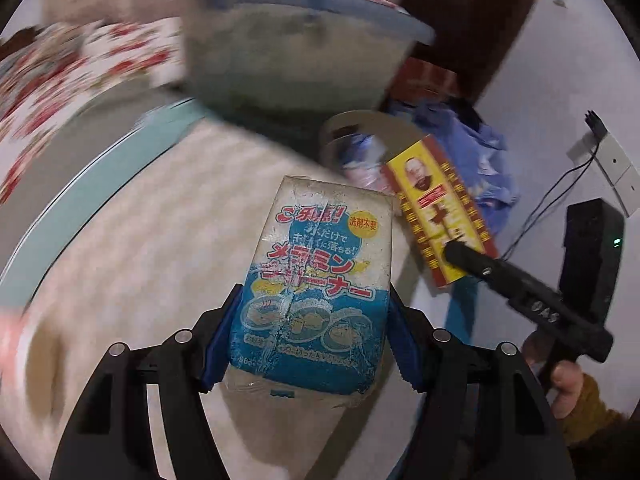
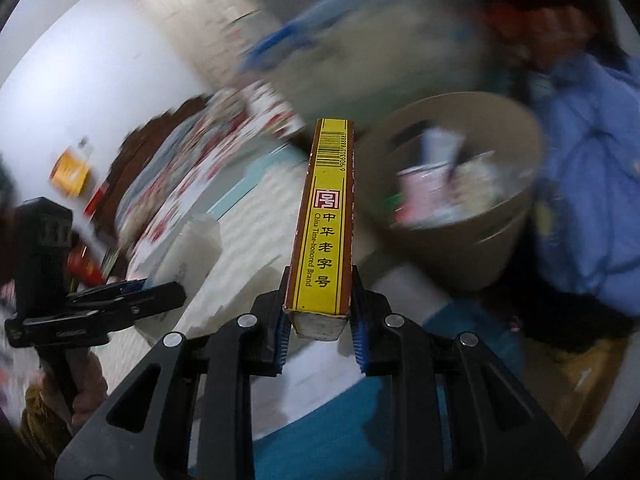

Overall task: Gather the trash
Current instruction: 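Carry sponge pack and yellow box to the bin and open both tools, then grasp the white plastic bag with the left tool while the right tool grasps the pink cup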

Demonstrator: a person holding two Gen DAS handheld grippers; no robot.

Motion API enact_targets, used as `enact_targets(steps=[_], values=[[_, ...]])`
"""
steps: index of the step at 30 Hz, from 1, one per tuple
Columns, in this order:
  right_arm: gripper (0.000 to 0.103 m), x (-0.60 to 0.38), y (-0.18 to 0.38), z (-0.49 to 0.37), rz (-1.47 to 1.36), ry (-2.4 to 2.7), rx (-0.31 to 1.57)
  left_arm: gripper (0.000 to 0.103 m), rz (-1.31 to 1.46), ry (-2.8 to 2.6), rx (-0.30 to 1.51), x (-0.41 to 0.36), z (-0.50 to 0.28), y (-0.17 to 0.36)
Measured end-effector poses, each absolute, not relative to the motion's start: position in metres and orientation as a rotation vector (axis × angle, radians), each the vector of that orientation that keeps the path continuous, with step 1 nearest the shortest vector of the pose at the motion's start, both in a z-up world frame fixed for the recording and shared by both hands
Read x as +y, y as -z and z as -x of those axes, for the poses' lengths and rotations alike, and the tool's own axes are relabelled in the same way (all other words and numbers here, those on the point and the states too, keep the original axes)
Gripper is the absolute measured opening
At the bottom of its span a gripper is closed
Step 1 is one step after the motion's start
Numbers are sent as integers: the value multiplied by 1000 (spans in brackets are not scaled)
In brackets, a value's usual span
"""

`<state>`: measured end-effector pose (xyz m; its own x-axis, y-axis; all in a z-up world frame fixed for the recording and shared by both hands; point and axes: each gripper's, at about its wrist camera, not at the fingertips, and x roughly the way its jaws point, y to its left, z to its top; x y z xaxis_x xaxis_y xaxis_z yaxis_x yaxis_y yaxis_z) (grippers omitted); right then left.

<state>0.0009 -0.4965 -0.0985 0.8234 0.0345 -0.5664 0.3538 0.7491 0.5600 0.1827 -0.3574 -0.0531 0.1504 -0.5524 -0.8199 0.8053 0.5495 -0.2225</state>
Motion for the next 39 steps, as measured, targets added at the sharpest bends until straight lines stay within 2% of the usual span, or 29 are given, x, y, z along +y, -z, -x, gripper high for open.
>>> enact_targets(steps=[7, 8, 9, 11, 12, 16, 23, 28, 36, 38, 39], values=[[30, -582, 103, -16, -775, 336, 554, 66, -359, 1079, 1023, -487, -203, 65], [30, -590, 104, -21, -771, 353, 554, 71, -364, 1079, 1023, -499, -207, 68], [30, -595, 104, -24, -764, 359, 555, 81, -367, 1073, 1018, -514, -212, 73], [42, -604, 106, -34, -737, 377, 570, 89, -367, 1037, 1004, -526, -220, 81], [59, -607, 106, -36, -725, 395, 570, 89, -364, 1026, 1010, -530, -224, 84], [63, -605, 103, -32, -702, 424, 528, 89, -314, 1018, 1050, -518, -231, 85], [63, -561, 98, -15, -675, 384, 492, 89, -233, 1007, 994, -436, -213, 60], [63, -524, 97, -22, -669, 293, 530, 89, -186, 930, 991, -345, -204, 58], [63, -443, 85, -65, -560, 101, 612, 89, -74, 540, 904, -132, -248, 22], [64, -418, 80, -79, -528, 46, 630, 95, -51, 361, 852, -76, -267, 10], [64, -411, 79, -83, -521, 30, 637, 94, -47, 231, 823, -39, -283, 7]])
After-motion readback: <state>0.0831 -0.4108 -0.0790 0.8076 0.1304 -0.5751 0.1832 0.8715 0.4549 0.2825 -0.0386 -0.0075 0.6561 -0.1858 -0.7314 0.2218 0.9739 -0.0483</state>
